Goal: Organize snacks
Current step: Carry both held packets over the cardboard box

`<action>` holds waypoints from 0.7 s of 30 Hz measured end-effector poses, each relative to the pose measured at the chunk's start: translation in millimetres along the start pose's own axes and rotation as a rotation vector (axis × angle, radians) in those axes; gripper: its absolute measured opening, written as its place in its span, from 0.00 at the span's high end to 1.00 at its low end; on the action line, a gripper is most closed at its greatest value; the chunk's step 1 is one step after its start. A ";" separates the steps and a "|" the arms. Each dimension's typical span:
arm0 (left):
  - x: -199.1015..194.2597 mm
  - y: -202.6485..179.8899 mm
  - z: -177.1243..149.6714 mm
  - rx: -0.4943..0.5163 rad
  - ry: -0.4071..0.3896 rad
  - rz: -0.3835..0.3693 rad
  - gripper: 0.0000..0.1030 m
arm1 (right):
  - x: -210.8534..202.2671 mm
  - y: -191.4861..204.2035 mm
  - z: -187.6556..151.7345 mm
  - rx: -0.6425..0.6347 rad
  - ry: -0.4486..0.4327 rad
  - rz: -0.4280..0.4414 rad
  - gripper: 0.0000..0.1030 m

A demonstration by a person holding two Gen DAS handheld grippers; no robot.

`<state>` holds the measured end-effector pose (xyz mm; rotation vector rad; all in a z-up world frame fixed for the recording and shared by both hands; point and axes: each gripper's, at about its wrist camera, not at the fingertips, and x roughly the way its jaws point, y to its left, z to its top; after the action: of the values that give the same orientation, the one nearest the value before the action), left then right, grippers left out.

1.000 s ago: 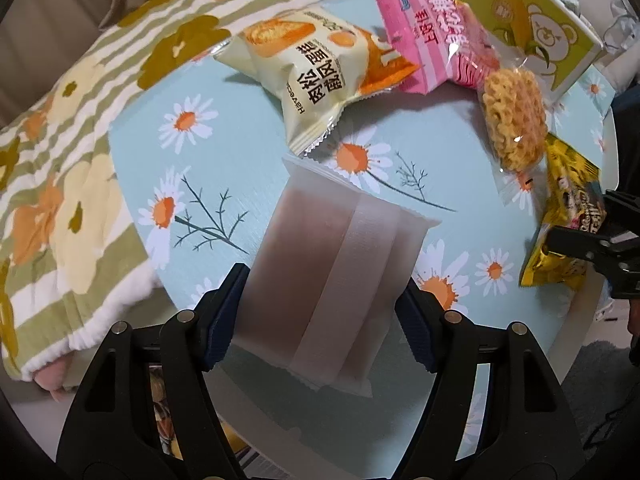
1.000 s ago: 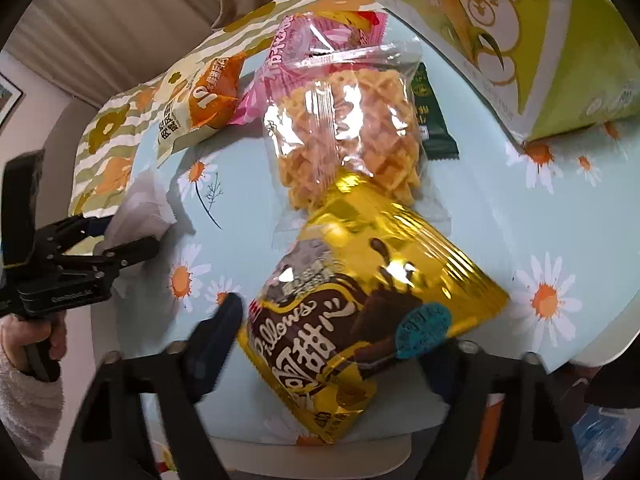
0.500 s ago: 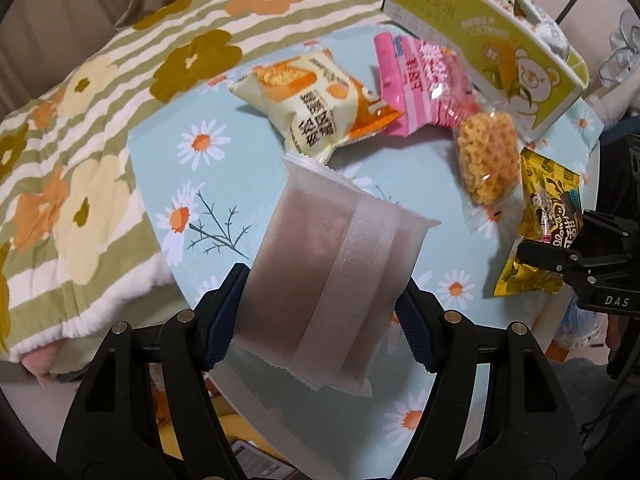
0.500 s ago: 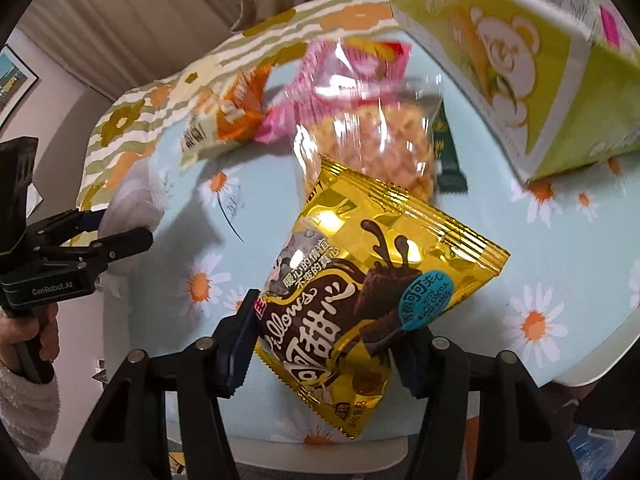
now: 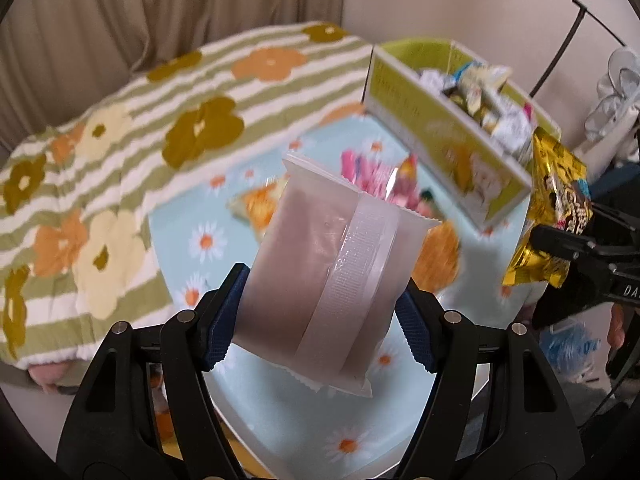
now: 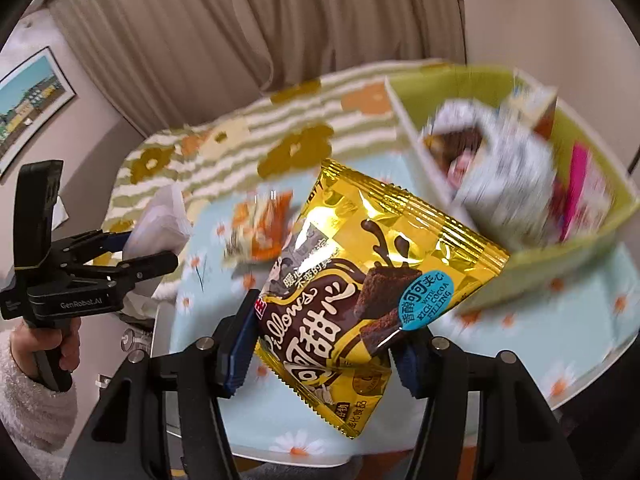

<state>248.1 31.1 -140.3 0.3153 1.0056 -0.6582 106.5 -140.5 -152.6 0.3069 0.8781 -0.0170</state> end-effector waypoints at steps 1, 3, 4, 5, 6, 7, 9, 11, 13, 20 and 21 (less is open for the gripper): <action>-4.5 -7.1 7.6 -0.001 -0.013 0.009 0.34 | -6.2 -6.2 7.9 -0.010 -0.012 0.008 0.47; -12.1 -22.6 23.9 -0.011 -0.045 0.024 0.34 | -17.2 -19.3 20.7 -0.029 -0.032 0.025 0.47; -13.7 -28.6 31.1 -0.017 -0.055 0.026 0.34 | -22.7 -26.8 28.0 -0.046 -0.041 0.032 0.47; -14.6 -35.7 37.7 -0.024 -0.063 0.030 0.34 | -28.3 -35.0 34.9 -0.065 -0.049 0.032 0.47; -14.9 -45.7 46.7 -0.035 -0.072 0.034 0.34 | -32.6 -42.9 39.9 -0.079 -0.054 0.034 0.47; -14.3 -53.2 53.8 -0.043 -0.077 0.035 0.34 | -36.4 -50.3 45.6 -0.091 -0.057 0.038 0.47; -12.7 -69.8 66.5 -0.063 -0.084 0.030 0.34 | -44.8 -69.9 57.3 -0.109 -0.061 0.047 0.47; -9.4 -90.1 80.7 -0.081 -0.099 0.028 0.34 | -54.3 -93.4 68.0 -0.124 -0.067 0.053 0.47; -4.4 -111.4 93.4 -0.094 -0.111 0.032 0.34 | -60.9 -113.3 76.5 -0.133 -0.062 0.060 0.47; 28.5 -179.7 128.1 -0.165 -0.108 -0.001 0.34 | -66.9 -179.6 101.7 -0.185 -0.015 0.047 0.47; 33.0 -186.9 130.8 -0.177 -0.104 -0.008 0.34 | -67.3 -186.1 101.8 -0.195 -0.008 0.043 0.47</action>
<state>228.7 -193.5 -92.2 0.1209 0.9586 -0.5821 114.0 -353.5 -88.6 0.1431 0.8579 0.1066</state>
